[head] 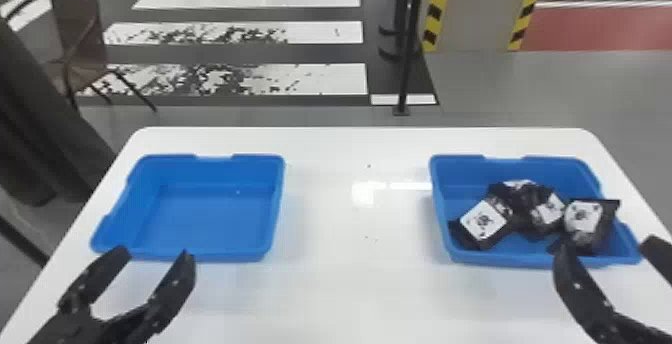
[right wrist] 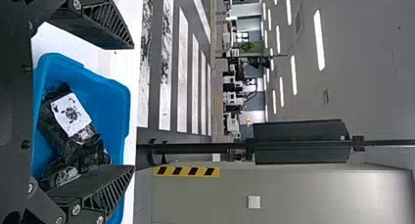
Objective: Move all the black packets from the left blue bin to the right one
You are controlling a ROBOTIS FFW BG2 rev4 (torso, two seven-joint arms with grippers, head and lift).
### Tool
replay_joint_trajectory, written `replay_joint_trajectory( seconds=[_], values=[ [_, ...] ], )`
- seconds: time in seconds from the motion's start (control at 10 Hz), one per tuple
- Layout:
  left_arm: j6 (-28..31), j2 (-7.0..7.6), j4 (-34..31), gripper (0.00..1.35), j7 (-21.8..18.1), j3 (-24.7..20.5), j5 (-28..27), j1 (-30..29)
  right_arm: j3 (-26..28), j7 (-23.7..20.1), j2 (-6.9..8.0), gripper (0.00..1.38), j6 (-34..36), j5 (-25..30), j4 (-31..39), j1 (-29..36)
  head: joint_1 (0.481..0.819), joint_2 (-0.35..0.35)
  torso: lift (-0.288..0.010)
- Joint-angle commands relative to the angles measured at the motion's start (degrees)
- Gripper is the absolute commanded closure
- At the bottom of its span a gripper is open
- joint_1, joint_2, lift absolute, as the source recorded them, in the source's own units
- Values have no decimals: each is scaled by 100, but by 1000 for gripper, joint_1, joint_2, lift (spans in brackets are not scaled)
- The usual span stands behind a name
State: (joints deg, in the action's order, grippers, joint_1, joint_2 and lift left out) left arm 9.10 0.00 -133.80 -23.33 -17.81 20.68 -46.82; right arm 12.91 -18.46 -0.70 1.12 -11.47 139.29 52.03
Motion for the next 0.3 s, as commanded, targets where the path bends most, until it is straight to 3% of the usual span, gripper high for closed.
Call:
replay_joint_trajectory(
  seconds=[0.0, 0.2],
  values=[
    [18, -15, 0, 150, 4, -1, 0, 0, 0, 0, 0, 156, -14, -7, 0, 0, 695, 41, -140],
    [32, -15, 0, 150, -4, -1, 12, -14, 0, 0, 0, 156, 0, -7, 0, 0, 695, 41, -140]
  ],
)
